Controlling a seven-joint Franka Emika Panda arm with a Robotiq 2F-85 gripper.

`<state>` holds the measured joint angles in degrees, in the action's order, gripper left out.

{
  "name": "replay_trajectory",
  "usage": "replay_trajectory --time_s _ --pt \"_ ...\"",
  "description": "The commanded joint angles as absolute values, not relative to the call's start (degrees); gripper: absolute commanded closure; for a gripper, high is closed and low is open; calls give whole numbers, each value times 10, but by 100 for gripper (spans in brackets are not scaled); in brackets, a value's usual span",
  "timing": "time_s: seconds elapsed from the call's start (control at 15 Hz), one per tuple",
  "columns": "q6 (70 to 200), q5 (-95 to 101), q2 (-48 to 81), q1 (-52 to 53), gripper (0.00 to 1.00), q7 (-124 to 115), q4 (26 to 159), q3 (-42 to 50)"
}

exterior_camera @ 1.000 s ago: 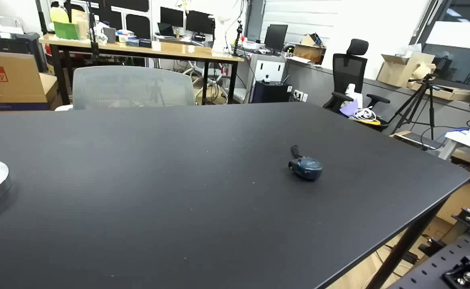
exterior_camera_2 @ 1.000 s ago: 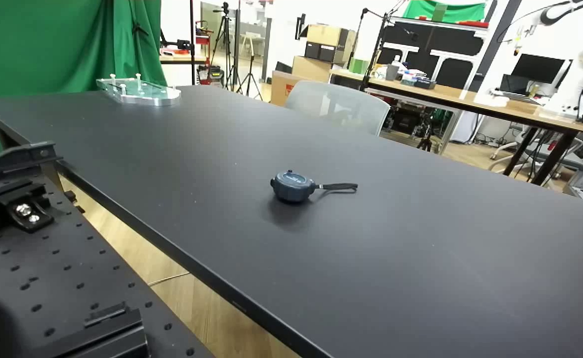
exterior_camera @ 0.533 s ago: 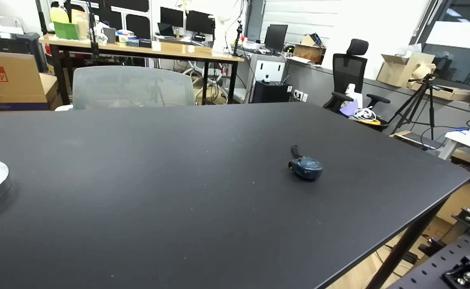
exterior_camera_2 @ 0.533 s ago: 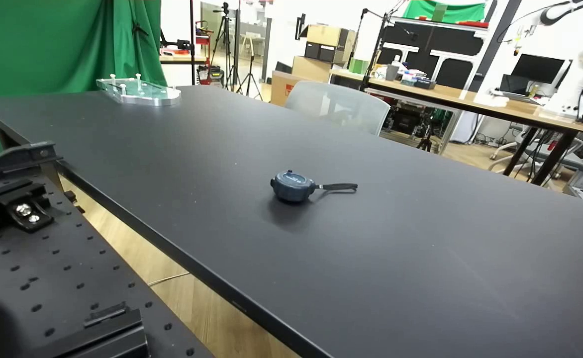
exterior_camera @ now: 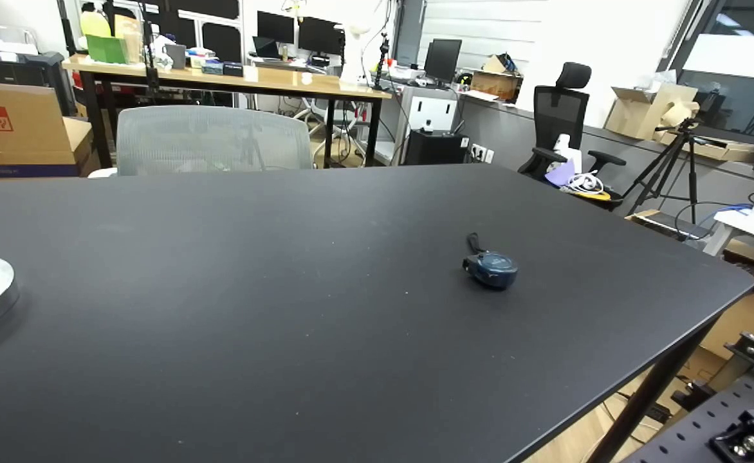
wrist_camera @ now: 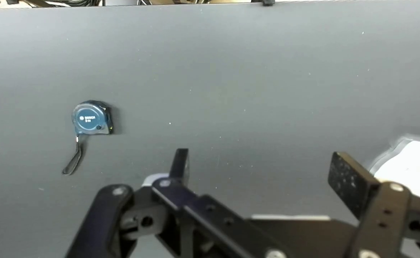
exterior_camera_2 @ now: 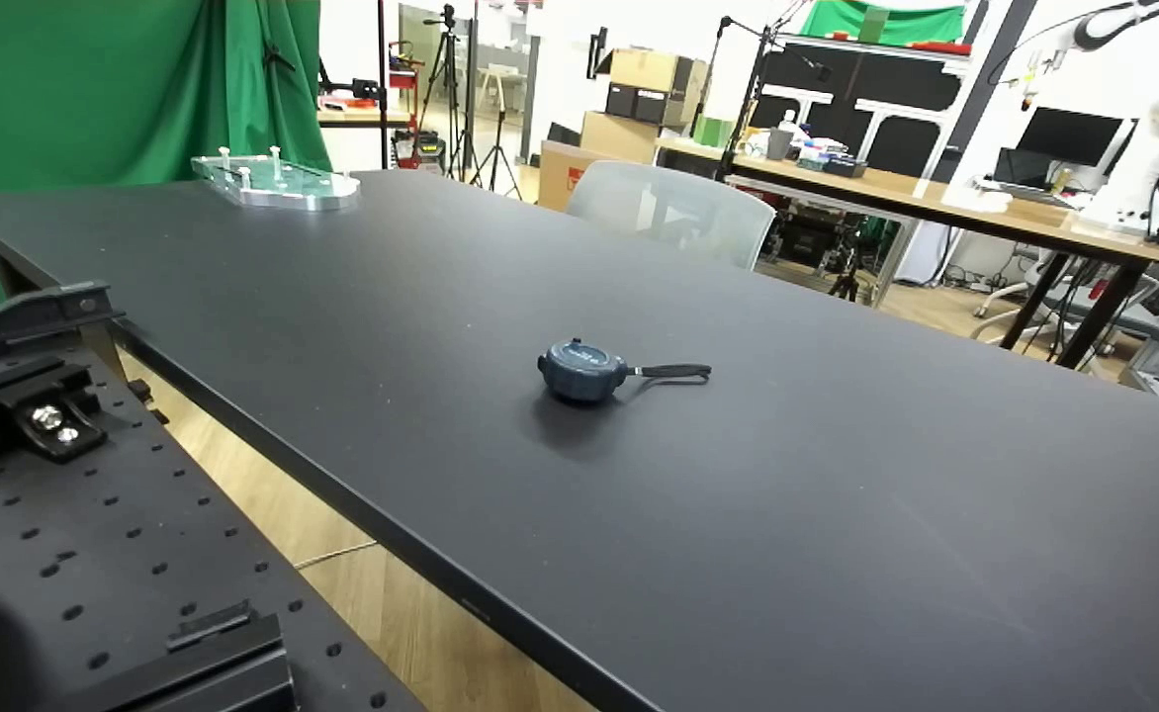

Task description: Move the measuring tape slightly to the left

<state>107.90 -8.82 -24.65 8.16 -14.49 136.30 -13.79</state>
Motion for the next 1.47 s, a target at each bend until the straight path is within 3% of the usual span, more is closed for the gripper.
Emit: replay_trajectory --time_s 0.0,0.47,0.87,1.4 --pt "1134 -64 -254 74 0 -131 1391 -124" --pt "1269 -24 -247 31 0 -68 1470 -60" --pt "1281 -17 -213 -10 0 24 1501 12" --pt "1293 -9 -205 -25 0 13 1502 19"
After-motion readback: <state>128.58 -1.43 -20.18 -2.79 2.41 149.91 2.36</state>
